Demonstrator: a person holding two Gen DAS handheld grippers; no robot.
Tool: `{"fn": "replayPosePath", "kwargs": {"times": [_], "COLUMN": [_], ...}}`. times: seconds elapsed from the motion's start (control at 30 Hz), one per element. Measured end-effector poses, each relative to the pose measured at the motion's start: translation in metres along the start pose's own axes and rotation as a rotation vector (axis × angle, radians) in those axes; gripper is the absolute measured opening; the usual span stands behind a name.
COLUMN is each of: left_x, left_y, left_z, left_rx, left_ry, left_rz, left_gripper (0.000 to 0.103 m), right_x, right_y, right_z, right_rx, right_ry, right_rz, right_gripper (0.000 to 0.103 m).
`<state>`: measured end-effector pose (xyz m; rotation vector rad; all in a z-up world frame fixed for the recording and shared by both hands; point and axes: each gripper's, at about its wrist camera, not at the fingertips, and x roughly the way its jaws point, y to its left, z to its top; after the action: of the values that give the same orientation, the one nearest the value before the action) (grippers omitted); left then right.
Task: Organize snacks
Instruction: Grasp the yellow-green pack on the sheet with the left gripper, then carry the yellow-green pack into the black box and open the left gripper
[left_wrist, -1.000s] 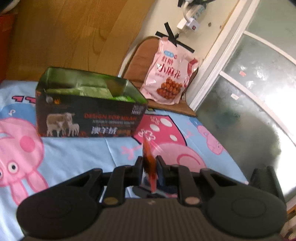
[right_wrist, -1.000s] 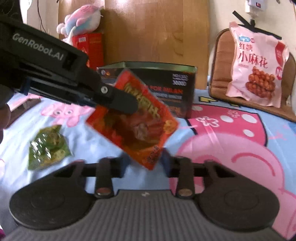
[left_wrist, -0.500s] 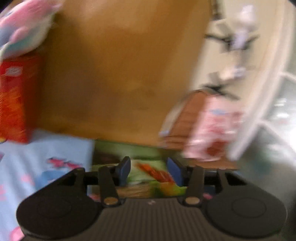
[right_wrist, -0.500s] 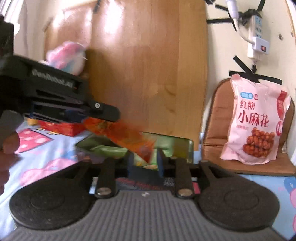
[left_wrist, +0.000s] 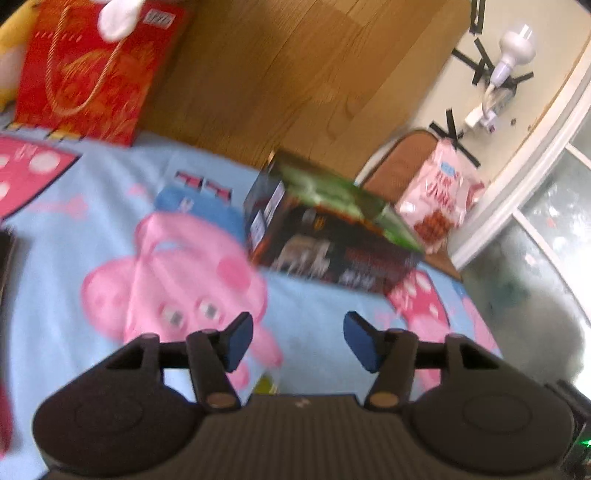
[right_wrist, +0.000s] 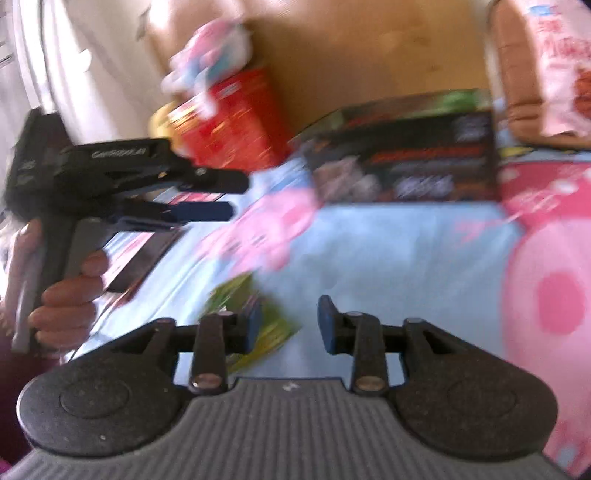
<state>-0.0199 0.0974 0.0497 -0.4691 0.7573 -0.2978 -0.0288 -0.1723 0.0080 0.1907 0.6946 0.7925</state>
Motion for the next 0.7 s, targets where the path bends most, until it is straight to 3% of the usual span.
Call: {"fn": "replayPosePath", "kwargs": {"times": [0.07,0.2,0.4,0.5,0.53,0.63,0.7], "left_x": [-0.005,0.009,0.011,0.009,0.007,0.002,-0.002], "left_y": [0.008,0.019,0.003,-0.004,-0.006,-0.01,-0.017], "left_z": [-0.013,-0.034,-0.042,-0.042,-0.041,-0.038,-0.039], "left_rx": [-0.008,-0.085,-0.085,-0.062,-0.05,-0.043,-0.008], "left_ry": [0.024,0.119,0.087,0.057,0.043,0.026,0.012], "left_rz": [-0.003,-0.064,-0.052,-0.021,-0.007,-0.037,-0.035], "left_gripper": [0.061,0.055,0.044,0.029,0.015,0.011,0.011], "right_x": [0.003,0.01,0.008,0.007,0.006,0.007,0.007], "right_y": [0.018,0.044,0.046,0.042,0.042,0.042,0.039], "right_z": [-0.01,-0.021,-0.025,-0.029,-0.031,-0.031,-0.029], "right_rx": [-0.063,-0.192,-0.231,-0.23,-0.232,-0.234,-0.214], "right_ry": [0.015,0.02,-0.019,-0.032,-0.035,-0.041,-0.042], "right_rz": [0.008,-0.044,-0.122,-0.137,-0.142,-0.157,-0.162], "right_gripper": [0.05,0.053,0.052,0.052,0.052,0.054,0.061]}}
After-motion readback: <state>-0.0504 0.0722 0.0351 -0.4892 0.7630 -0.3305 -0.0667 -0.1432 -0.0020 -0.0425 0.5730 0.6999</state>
